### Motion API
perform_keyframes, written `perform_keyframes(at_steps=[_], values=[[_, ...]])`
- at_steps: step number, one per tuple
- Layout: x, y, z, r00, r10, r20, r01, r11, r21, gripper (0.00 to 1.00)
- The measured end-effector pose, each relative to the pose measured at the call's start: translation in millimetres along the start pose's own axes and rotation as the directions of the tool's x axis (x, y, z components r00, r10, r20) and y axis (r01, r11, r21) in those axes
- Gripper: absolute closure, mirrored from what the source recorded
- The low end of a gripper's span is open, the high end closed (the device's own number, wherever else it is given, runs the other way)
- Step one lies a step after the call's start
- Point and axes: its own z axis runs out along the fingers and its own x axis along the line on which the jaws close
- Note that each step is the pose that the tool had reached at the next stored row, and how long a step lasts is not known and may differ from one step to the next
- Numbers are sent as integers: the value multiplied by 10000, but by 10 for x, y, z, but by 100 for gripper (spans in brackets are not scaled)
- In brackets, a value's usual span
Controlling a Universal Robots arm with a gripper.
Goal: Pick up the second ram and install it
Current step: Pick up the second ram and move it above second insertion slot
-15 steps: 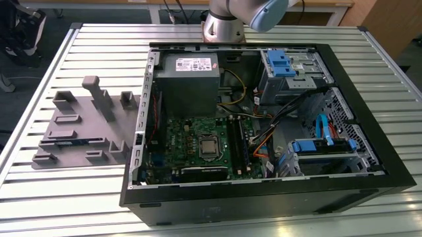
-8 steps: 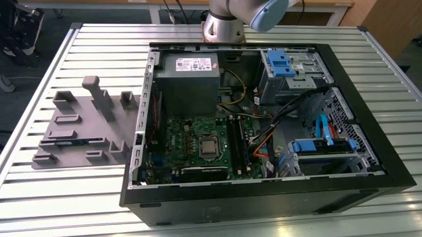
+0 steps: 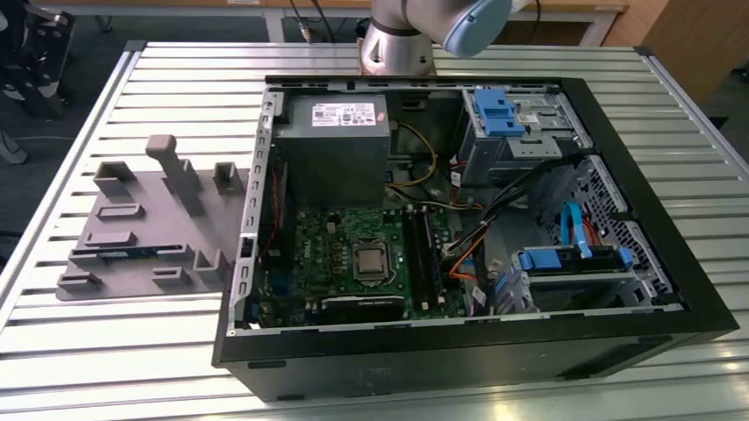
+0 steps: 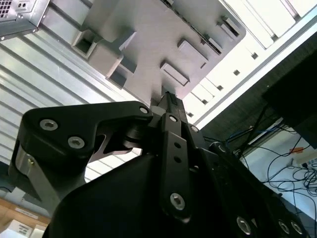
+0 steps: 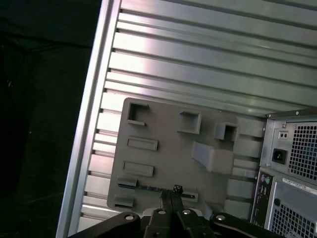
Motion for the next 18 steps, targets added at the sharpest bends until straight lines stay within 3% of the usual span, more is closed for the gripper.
perform_keyframes(at_steps=[10,18], values=[[33,3,0,9964,-843,-36,843,9964,-22,89],[47,5,0,9865,-1638,-71,1637,9865,-46,89]])
